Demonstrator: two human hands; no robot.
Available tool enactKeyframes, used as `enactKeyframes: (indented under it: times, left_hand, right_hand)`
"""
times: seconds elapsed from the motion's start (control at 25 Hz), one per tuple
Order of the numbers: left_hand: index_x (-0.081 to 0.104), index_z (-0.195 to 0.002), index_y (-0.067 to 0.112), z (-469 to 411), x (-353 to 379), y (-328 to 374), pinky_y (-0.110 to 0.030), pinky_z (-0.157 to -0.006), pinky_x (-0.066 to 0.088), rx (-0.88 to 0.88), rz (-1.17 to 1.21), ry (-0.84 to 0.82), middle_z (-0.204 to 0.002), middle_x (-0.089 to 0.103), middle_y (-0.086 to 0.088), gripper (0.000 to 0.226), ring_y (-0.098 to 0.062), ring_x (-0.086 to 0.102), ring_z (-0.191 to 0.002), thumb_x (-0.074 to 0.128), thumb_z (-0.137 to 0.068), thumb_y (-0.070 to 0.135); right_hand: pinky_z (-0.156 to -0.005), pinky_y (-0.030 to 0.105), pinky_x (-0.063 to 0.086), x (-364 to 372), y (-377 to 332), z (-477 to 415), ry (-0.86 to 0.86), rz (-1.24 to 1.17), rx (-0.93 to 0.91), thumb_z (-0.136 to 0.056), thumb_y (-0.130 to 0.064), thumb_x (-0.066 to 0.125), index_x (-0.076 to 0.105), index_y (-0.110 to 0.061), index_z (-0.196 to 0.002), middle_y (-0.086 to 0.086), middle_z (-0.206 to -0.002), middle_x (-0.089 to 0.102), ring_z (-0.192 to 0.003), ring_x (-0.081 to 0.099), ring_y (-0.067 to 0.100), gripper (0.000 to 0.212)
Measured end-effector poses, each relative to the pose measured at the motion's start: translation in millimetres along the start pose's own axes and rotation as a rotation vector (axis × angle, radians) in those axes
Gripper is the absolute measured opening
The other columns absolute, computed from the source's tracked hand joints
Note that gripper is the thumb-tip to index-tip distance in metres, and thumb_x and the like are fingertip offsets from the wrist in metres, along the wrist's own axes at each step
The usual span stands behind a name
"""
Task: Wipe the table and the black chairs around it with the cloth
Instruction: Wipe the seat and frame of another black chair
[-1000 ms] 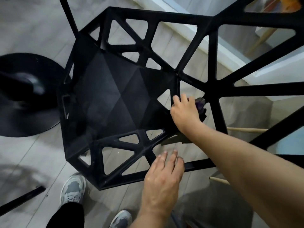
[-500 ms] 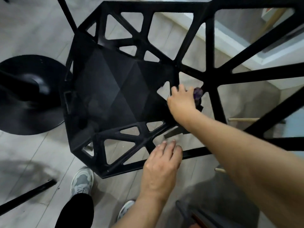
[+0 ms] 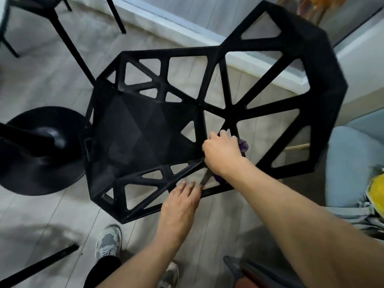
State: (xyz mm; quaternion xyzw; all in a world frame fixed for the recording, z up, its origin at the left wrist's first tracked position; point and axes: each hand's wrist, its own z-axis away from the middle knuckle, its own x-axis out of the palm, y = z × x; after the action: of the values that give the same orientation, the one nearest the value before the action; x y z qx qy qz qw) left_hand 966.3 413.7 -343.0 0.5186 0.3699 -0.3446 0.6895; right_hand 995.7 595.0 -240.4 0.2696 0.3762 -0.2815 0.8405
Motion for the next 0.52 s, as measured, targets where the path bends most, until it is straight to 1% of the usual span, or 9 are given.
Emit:
enactKeyframes:
  times: [0.08, 0.12, 0.2, 0.28, 0.32, 0.4, 0.44, 0.48, 0.52]
  left_hand:
    - [0.063, -0.122, 0.018, -1, -5, 2, -0.042, -0.092, 0.059, -0.029, -0.046, -0.035, -0.124, 0.07, -0.01, 0.046, -0.034, 0.068, -0.115, 0.082, -0.08, 0.017]
    - [0.062, -0.124, 0.018, 1, -6, 3, -0.045, -0.094, 0.058, -0.055, -0.059, -0.027, -0.126, 0.069, -0.012, 0.043, -0.037, 0.066, -0.117, 0.078, -0.085, 0.021]
    - [0.06, -0.134, 0.017, 4, -11, 9, -0.05, -0.101, 0.054, -0.118, -0.073, -0.002, -0.134, 0.066, -0.015, 0.042, -0.039, 0.062, -0.124, 0.06, -0.096, 0.033]
    - [0.05, -0.146, 0.018, 6, -18, 18, -0.048, -0.111, 0.046, -0.15, -0.104, -0.032, -0.146, 0.057, -0.012, 0.055, -0.033, 0.054, -0.136, 0.035, -0.1, 0.044]
    - [0.043, -0.152, 0.021, 6, -25, 24, -0.046, -0.116, 0.041, -0.143, -0.108, -0.054, -0.153, 0.05, -0.01, 0.061, -0.03, 0.047, -0.142, 0.025, -0.1, 0.048]
    - [0.026, -0.16, 0.027, 4, -31, 37, -0.04, -0.123, 0.03, -0.094, -0.061, -0.108, -0.163, 0.035, -0.003, 0.072, -0.025, 0.032, -0.151, 0.01, -0.097, 0.057]
    - [0.014, -0.162, 0.031, 3, -32, 40, -0.038, -0.125, 0.022, -0.073, -0.014, -0.158, -0.167, 0.025, 0.0, 0.079, -0.022, 0.022, -0.155, 0.0, -0.092, 0.066]
    - [0.001, -0.162, 0.036, 3, -33, 44, -0.037, -0.127, 0.016, -0.071, 0.02, -0.22, -0.169, 0.016, 0.004, 0.087, -0.019, 0.013, -0.157, -0.012, -0.085, 0.075]
    - [-0.007, -0.16, 0.039, 2, -30, 46, -0.036, -0.128, 0.011, -0.086, 0.041, -0.257, -0.17, 0.01, 0.007, 0.094, -0.017, 0.007, -0.157, -0.023, -0.077, 0.079]
  right_hand:
    - [-0.091, 0.043, 0.045, -15, 3, 41, 0.246, -0.226, 0.006, -0.096, -0.033, 0.056, 0.064, -0.024, -0.118, 0.003, -0.118, 0.049, -0.113, 0.044, 0.027, 0.025]
    - [-0.091, 0.042, 0.046, -19, 3, 63, 0.338, -0.348, 0.006, -0.095, -0.037, 0.057, 0.065, -0.025, -0.116, 0.001, -0.116, 0.049, -0.109, 0.045, 0.024, 0.025]
    - [-0.089, 0.039, 0.048, -27, 8, 105, 0.512, -0.565, -0.003, -0.093, -0.039, 0.059, 0.065, -0.026, -0.114, -0.002, -0.115, 0.051, -0.104, 0.045, 0.02, 0.025]
    - [-0.087, 0.035, 0.05, -33, 24, 139, 0.728, -0.717, 0.027, -0.09, -0.04, 0.058, 0.064, -0.027, -0.117, -0.003, -0.117, 0.053, -0.105, 0.046, 0.017, 0.03]
    - [-0.088, 0.034, 0.051, -36, 38, 152, 0.834, -0.755, 0.066, -0.089, -0.039, 0.058, 0.063, -0.027, -0.119, -0.003, -0.119, 0.053, -0.107, 0.046, 0.016, 0.033]
    - [-0.093, 0.034, 0.049, -38, 74, 166, 0.996, -0.74, 0.199, -0.088, -0.035, 0.061, 0.06, -0.025, -0.127, 0.001, -0.129, 0.049, -0.116, 0.045, 0.021, 0.041]
    - [-0.095, 0.036, 0.048, -38, 91, 167, 1.037, -0.719, 0.278, -0.087, -0.033, 0.063, 0.058, -0.024, -0.13, 0.003, -0.134, 0.046, -0.12, 0.044, 0.025, 0.043]
    - [-0.097, 0.04, 0.048, -38, 106, 164, 1.036, -0.691, 0.354, -0.088, -0.032, 0.064, 0.055, -0.024, -0.132, 0.005, -0.137, 0.043, -0.122, 0.042, 0.027, 0.045]
    - [-0.098, 0.044, 0.048, -38, 118, 159, 0.996, -0.653, 0.419, -0.089, -0.033, 0.064, 0.054, -0.025, -0.133, 0.005, -0.139, 0.042, -0.123, 0.041, 0.029, 0.046]
